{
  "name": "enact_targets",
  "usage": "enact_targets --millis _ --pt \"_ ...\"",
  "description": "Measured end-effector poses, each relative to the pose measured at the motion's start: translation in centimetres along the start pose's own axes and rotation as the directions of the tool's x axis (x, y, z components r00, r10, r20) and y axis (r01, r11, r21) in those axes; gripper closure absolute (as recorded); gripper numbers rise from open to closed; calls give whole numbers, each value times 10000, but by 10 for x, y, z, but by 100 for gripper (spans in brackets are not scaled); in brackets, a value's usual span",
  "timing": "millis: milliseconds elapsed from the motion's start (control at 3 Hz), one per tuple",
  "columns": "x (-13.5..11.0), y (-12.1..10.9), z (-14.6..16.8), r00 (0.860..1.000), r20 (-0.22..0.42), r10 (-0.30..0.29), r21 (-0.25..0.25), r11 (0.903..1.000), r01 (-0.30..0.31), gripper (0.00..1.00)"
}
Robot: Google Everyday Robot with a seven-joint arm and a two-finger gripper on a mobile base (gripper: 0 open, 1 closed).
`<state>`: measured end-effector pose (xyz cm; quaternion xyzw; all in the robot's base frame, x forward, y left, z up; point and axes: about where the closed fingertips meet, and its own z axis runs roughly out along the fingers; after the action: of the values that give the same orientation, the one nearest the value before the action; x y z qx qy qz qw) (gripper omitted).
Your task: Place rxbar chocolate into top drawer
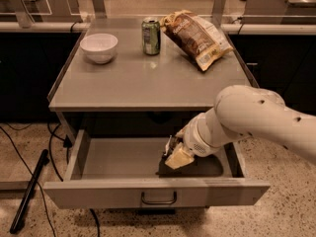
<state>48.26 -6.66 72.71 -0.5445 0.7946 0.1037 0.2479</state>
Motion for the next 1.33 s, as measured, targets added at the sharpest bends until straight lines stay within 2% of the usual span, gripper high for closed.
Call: enact_targets --millis 667,1333 --pt "24 -5 48 9998 153 -140 308 9994 136 100" --pt "37 -19 88 9978 640 150 378 9991 -174 100"
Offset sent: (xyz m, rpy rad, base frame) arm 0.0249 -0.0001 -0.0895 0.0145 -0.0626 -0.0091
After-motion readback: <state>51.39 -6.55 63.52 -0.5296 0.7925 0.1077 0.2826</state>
